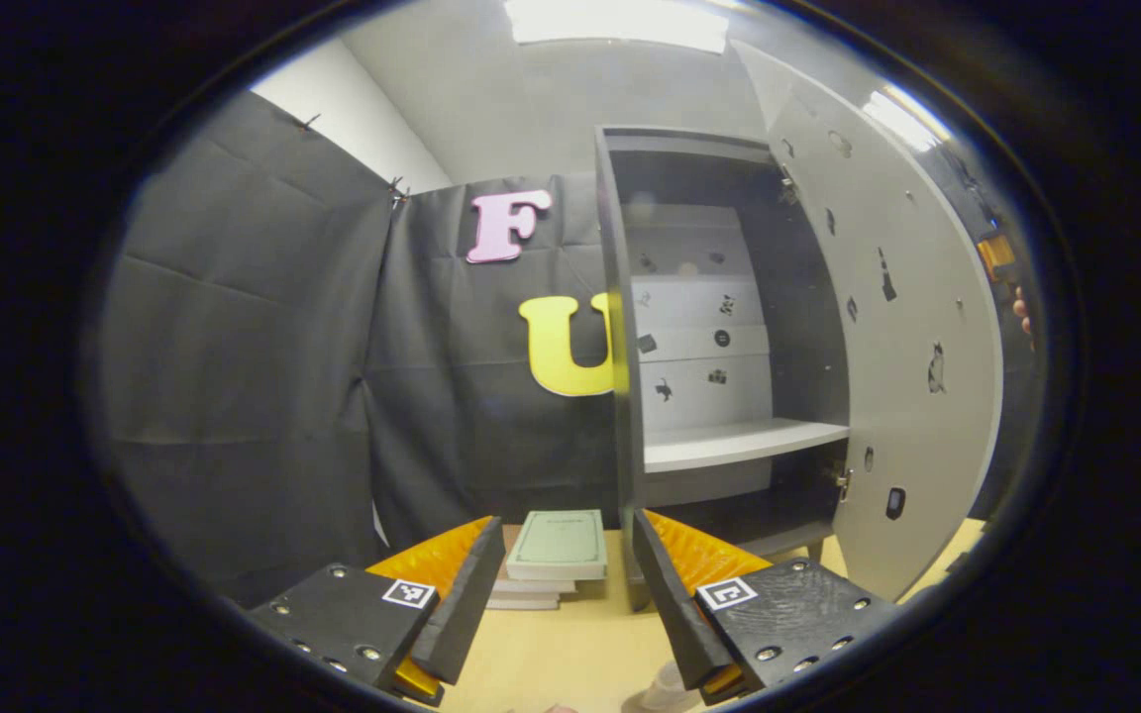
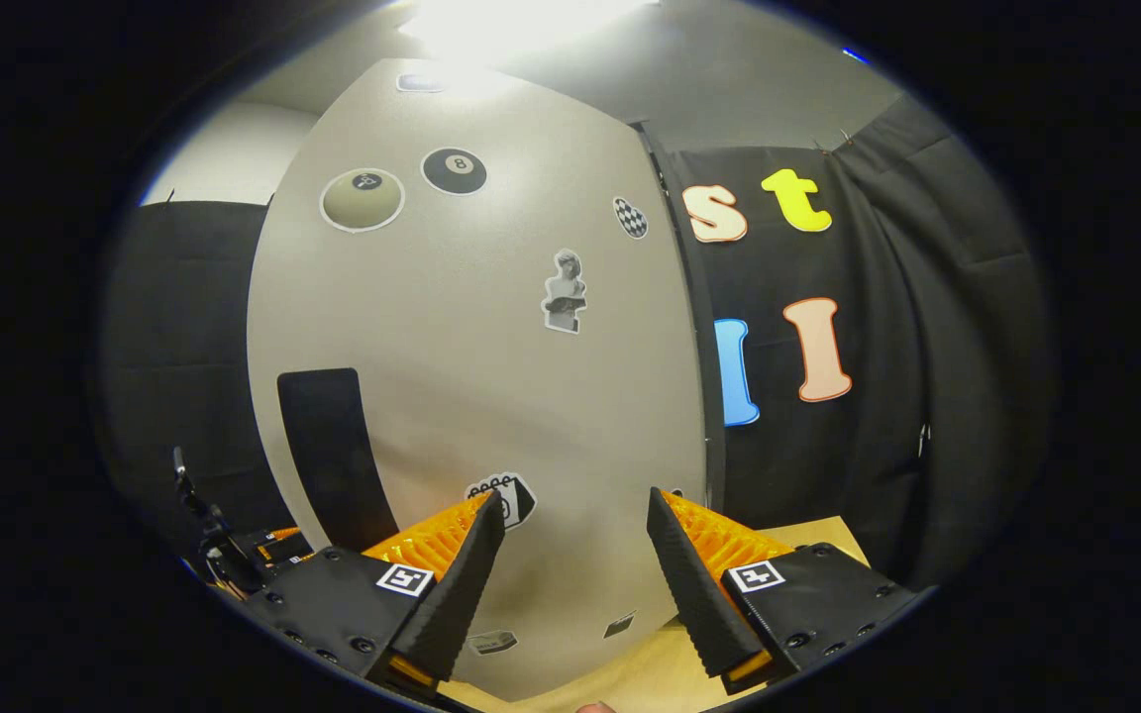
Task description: Open the cabinet door with the right hand, grasp the bottle in the cabinet with the left hand and place it on the coaster, then close the cabinet door with the right hand.
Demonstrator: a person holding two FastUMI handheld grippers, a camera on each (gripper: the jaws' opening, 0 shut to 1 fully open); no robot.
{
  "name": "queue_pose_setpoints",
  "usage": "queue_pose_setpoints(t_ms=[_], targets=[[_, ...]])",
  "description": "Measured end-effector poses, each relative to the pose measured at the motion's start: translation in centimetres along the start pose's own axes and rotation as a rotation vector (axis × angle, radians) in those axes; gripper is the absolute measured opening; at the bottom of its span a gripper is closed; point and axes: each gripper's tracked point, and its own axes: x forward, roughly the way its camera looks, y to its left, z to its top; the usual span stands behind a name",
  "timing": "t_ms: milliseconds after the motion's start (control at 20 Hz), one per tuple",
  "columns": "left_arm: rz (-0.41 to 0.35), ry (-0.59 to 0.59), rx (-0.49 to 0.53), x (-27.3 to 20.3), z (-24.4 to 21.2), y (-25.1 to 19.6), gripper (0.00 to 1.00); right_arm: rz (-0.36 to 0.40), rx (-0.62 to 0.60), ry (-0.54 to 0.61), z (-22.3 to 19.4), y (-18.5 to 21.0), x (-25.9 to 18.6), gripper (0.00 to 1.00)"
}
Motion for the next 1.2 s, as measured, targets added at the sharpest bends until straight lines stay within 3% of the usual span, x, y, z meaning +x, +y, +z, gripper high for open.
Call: queue_pose_setpoints(t_ms=[300,350,400,450,500,550,600,800,900,1200], targets=[[0.065,-0.002,0.013,-1.4,-0.4,4.3,0.79,-0.03,0.014,-0.04,0.2,0.4,3.1,0.92],[0.072,0.001,0.017,-1.8,-0.6,5.0,0.81,-0.028,0.022,-0.043,0.1,0.6,3.4,0.86],[0.08,0.005,0.021,-1.7,-0.8,5.6,0.82,-0.022,0.031,-0.046,-0.1,0.8,4.1,0.95],[0.089,0.011,0.024,-1.7,-1.0,6.2,0.83,-0.021,0.036,-0.045,-0.3,0.9,5.0,0.88],[0.097,0.014,0.024,-1.7,-1.3,6.9,0.78,-0.025,0.037,-0.044,-0.6,1.2,6.3,0.95],[0.107,0.019,0.023,-1.8,-1.4,7.5,0.78,-0.032,0.034,-0.042,-0.9,1.5,7.2,0.88],[0.114,0.022,0.022,-1.9,-1.6,8.1,0.78,-0.037,0.031,-0.042,-1.3,2.0,7.6,0.95],[0.149,0.039,0.03,-2.3,-2.4,10.6,0.83,-0.073,0.025,-0.043,-2.2,2.0,9.8,0.96],[0.17,0.045,0.029,-2.8,-2.6,12.0,0.78,-0.099,0.029,-0.056,-2.2,1.6,11.2,0.97],[0.199,0.062,0.017,-2.6,-3.7,14.1,0.78,-0.14,0.053,-0.077,-2.4,1.8,14.2,0.97]])
